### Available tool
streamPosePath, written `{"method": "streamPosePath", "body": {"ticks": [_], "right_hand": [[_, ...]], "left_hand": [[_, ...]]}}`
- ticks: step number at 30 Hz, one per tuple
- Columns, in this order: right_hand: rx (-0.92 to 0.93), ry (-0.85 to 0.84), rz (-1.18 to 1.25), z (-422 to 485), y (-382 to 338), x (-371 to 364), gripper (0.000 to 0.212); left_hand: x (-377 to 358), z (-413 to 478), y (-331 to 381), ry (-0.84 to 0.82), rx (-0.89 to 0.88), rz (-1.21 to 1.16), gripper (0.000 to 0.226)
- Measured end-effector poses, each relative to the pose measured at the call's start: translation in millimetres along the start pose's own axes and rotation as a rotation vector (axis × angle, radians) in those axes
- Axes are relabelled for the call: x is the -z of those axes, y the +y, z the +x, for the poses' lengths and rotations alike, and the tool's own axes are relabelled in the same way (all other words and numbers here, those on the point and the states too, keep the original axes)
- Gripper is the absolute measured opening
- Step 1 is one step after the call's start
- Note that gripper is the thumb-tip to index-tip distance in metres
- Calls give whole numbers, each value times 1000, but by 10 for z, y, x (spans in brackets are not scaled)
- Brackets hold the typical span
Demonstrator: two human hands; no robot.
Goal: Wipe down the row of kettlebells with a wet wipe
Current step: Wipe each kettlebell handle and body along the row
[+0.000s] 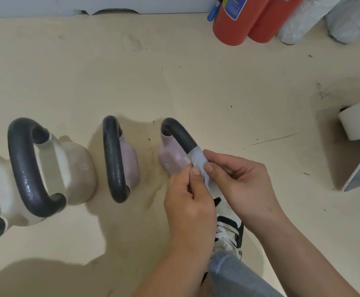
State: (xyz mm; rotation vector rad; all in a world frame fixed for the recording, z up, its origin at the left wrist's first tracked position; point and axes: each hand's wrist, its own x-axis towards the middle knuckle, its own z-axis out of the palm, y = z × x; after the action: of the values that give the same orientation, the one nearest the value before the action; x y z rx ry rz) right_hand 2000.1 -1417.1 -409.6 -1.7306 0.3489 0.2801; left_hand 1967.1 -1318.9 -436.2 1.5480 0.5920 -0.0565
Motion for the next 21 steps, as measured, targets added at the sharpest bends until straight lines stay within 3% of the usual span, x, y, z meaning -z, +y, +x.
{"method": "streamPosePath", "body": {"ticks": [5,11,15,21], "right_hand": [[-29,62,-6,-142,190,92,29],[11,51,-77,-160,234,132,36],[164,5,-318,-129,255,209,42],[96,-27,-356,-107,337,146,55]], "left_hand": [[11,-109,-196,-48,-55,138,22],[107,1,-346,-152,-277,362,27],[85,-13,-269,-154,-199,259,21],[90,6,-291,-168,-215,295,30]]}}
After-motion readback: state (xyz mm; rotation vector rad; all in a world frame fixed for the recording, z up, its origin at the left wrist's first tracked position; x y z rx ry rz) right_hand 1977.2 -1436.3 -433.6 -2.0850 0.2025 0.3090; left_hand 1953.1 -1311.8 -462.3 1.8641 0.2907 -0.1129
